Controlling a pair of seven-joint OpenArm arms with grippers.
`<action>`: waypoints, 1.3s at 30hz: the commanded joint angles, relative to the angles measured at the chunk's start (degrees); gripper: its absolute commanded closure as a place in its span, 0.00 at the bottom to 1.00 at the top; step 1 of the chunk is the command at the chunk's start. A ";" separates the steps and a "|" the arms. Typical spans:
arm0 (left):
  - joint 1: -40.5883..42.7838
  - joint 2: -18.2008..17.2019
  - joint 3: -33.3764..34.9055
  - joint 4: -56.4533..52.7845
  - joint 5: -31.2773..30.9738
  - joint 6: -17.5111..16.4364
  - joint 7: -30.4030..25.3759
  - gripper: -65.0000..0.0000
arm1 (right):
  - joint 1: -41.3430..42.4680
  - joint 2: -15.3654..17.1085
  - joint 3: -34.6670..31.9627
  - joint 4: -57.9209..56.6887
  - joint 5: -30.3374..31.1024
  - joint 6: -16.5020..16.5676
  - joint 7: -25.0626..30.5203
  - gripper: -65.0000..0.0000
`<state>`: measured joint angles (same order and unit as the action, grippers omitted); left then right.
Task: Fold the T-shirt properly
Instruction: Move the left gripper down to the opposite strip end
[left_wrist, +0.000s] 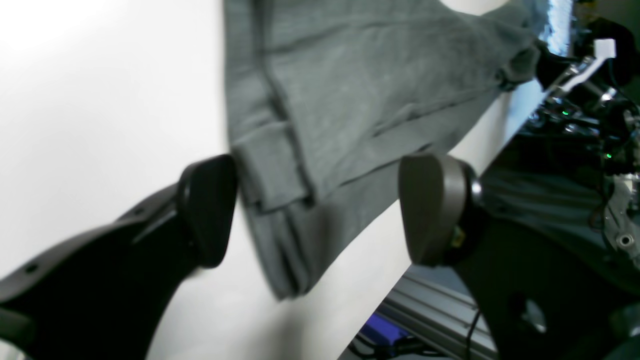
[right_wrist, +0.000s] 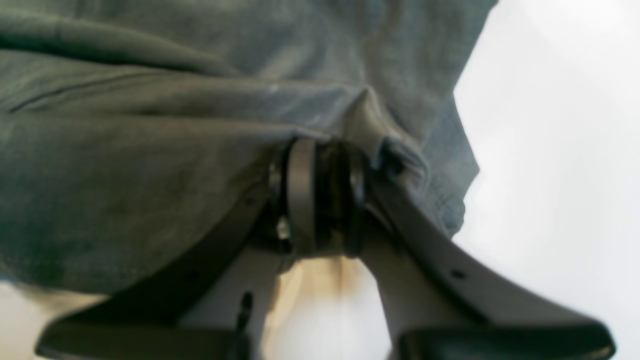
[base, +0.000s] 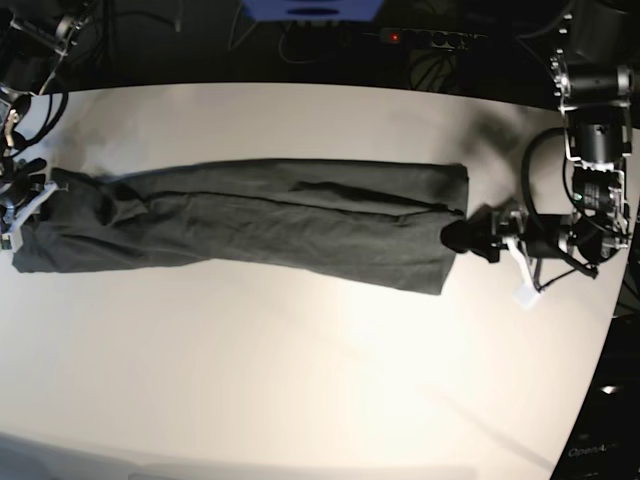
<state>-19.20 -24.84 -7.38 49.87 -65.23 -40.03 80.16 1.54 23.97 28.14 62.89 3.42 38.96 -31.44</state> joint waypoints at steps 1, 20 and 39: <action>-0.62 -0.52 -0.23 0.55 -1.19 0.03 -0.16 0.24 | -0.35 0.17 -0.32 -0.17 -1.71 1.04 -3.33 0.88; 0.34 0.36 -0.67 0.55 9.80 0.03 -0.16 0.24 | -0.35 -0.01 -0.32 -0.17 -1.71 1.04 -3.24 0.88; -5.19 0.62 -0.84 -10.53 9.45 0.03 -0.16 0.24 | -0.35 -0.01 -0.32 -0.17 -1.71 1.04 -3.24 0.88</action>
<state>-23.86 -24.10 -8.49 39.35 -59.57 -40.47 79.31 1.56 23.81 28.14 63.00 3.40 38.96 -31.42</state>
